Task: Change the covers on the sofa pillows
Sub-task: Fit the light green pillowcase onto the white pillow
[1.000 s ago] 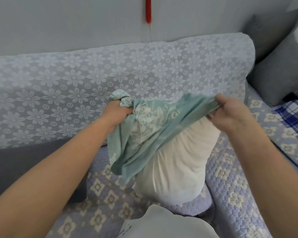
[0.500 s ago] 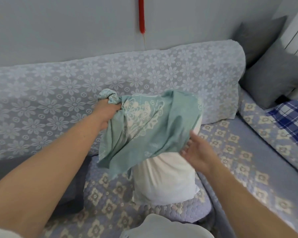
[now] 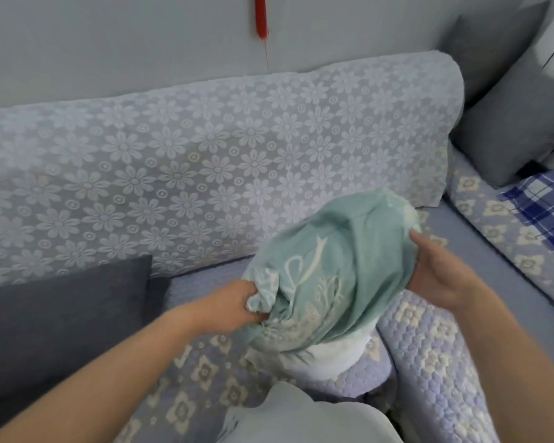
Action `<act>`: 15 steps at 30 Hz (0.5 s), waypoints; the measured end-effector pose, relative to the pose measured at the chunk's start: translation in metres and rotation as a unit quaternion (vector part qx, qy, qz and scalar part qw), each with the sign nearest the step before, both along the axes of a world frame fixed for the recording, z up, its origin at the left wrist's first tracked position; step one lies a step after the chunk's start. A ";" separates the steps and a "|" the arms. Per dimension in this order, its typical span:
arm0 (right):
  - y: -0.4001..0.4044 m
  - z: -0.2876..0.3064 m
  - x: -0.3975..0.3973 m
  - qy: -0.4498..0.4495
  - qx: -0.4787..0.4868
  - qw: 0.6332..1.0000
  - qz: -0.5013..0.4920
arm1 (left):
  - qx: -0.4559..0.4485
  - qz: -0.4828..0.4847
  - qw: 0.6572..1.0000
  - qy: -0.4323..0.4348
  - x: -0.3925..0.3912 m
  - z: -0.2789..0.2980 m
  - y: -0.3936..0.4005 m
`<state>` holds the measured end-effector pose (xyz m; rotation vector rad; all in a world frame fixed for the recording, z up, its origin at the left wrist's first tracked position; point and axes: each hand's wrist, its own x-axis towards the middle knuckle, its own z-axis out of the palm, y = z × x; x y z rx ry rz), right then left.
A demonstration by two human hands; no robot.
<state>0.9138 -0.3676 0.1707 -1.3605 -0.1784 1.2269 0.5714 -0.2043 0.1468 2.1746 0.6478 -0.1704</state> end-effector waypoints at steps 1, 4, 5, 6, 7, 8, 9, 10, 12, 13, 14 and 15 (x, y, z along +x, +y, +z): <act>0.008 0.010 0.011 -0.030 -0.020 0.999 0.023 | 0.032 -0.025 0.999 0.009 0.002 -0.006 -0.005; 0.037 0.027 0.027 -0.103 -0.076 0.990 0.055 | 0.231 -0.136 0.963 -0.006 0.003 -0.018 -0.017; 0.045 0.031 0.028 -0.131 -0.093 0.985 0.066 | 0.319 -0.187 0.929 -0.033 0.003 -0.026 -0.021; 0.055 0.033 0.024 -0.160 -0.101 0.979 0.074 | 0.369 -0.222 0.900 -0.069 0.000 -0.035 -0.026; 0.063 0.033 0.022 -0.181 -0.088 0.978 0.060 | 0.389 -0.241 0.885 -0.090 -0.003 -0.043 -0.030; 0.070 0.033 0.019 -0.193 -0.055 0.979 0.020 | 0.410 -0.237 0.874 -0.112 -0.007 -0.054 -0.032; 0.073 0.031 0.015 -0.187 0.002 0.982 -0.030 | 0.425 -0.210 0.872 -0.123 -0.011 -0.063 -0.032; 0.071 0.029 0.012 -0.163 0.058 0.982 -0.075 | 0.434 -0.171 0.875 -0.133 -0.015 -0.071 -0.030; 0.051 0.018 0.009 -0.084 0.130 0.976 -0.150 | 0.445 -0.086 0.878 -0.156 -0.022 -0.083 -0.024; 0.036 0.006 0.007 -0.037 0.125 0.974 -0.184 | 0.455 -0.053 0.874 -0.166 -0.024 -0.084 -0.019; 0.023 -0.013 0.008 0.000 0.110 0.972 -0.208 | 0.468 -0.030 0.865 -0.176 -0.028 -0.083 -0.015; 0.008 -0.034 0.010 0.016 0.084 0.968 -0.236 | 0.478 -0.014 0.857 -0.189 -0.029 -0.082 -0.014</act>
